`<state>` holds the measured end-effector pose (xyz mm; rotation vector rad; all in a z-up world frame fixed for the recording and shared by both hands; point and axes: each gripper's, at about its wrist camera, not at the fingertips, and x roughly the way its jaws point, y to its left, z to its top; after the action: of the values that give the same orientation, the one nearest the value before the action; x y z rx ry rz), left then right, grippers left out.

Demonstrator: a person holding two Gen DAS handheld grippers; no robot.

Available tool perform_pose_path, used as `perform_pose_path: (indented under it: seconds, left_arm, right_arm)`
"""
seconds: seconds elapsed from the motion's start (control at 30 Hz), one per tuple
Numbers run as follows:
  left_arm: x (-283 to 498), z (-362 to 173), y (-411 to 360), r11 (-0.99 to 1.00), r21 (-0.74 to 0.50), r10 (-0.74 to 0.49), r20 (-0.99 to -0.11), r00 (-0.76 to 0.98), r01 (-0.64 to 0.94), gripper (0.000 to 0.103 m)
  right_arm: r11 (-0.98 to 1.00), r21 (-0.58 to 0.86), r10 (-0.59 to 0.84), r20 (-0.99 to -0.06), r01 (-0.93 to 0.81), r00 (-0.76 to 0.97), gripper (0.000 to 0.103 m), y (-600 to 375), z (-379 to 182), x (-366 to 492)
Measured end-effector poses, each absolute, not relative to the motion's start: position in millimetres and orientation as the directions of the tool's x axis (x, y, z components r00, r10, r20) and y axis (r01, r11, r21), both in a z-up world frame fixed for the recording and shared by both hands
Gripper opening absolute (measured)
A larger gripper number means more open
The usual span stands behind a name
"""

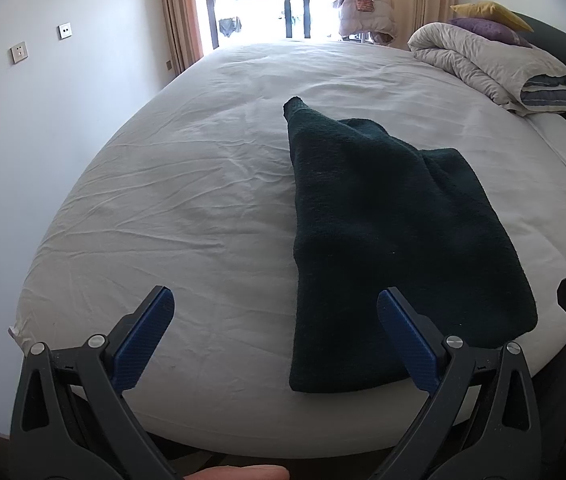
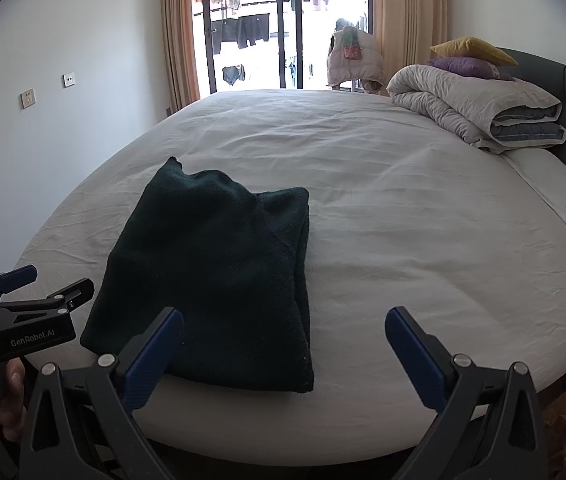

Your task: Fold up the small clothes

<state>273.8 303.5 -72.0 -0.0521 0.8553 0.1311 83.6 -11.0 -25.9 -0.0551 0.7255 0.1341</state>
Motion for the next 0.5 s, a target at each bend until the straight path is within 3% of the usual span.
perform_pose_path:
  seconds: [0.5]
  left_arm:
    - [273.7,-73.1,303.8,0.989,0.007,0.102,-0.758,0.645,-0.148,0.103]
  right_arm:
    - [0.99,-0.004,0.103,-0.665,-0.141,0.74,0.103,-10.4,-26.1,83.7]
